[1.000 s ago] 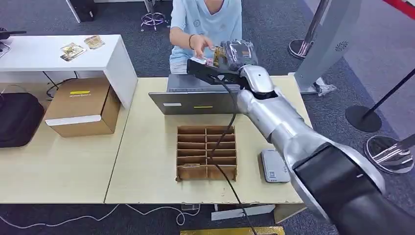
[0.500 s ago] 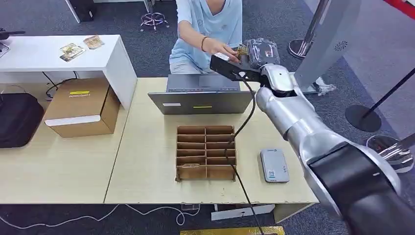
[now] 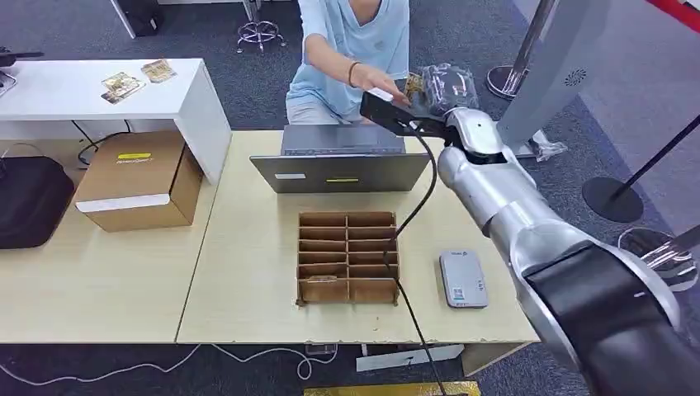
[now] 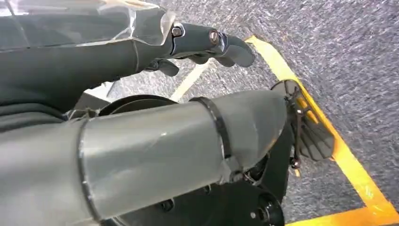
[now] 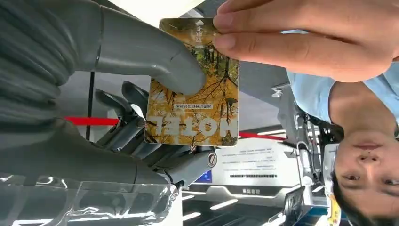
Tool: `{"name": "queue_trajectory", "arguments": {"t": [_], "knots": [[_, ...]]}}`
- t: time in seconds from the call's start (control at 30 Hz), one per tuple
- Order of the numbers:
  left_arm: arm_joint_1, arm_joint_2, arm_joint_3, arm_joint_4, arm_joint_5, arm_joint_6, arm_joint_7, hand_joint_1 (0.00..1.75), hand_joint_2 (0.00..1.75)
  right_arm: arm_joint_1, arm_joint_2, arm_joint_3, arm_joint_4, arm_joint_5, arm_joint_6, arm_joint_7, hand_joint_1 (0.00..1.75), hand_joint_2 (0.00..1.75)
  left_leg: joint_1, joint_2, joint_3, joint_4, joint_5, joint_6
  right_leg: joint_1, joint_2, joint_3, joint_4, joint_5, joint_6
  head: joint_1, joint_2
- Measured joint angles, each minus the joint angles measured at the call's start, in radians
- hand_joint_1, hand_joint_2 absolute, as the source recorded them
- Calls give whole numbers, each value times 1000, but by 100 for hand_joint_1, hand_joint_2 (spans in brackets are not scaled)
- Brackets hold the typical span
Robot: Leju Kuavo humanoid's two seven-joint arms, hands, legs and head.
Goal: Pass the card to the sensor for recognition and then transmit it.
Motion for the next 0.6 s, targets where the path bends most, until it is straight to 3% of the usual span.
{"name": "queue_trajectory", "arguments": {"t": [0.03,0.07,0.1,0.13,0.6], "knots": [[-1,0,0,0,-5,1,2,0,0,0,2,0,0,0,0,0,157,175,0,0,0,0,0,0,0,0,0,0,0,0,0,0],[-1,0,0,0,-13,1,8,0,0,0,4,-2,0,2,1,0,16,175,0,0,0,0,0,0,0,0,0,0,0,0,0,0],[-2,0,0,0,-20,1,13,0,0,0,6,-4,-1,3,2,0,16,175,0,0,0,0,0,0,0,0,0,0,0,0,0,0],[-2,-1,0,0,-28,1,20,0,0,0,9,-6,-1,3,2,0,0,175,0,0,0,0,0,0,0,0,0,0,0,0,0,0],[-4,-2,0,0,-53,1,41,0,0,-2,30,-42,-2,10,-3,-1,0,175,0,0,0,0,0,0,0,0,0,0,0,0,0,0]]}}
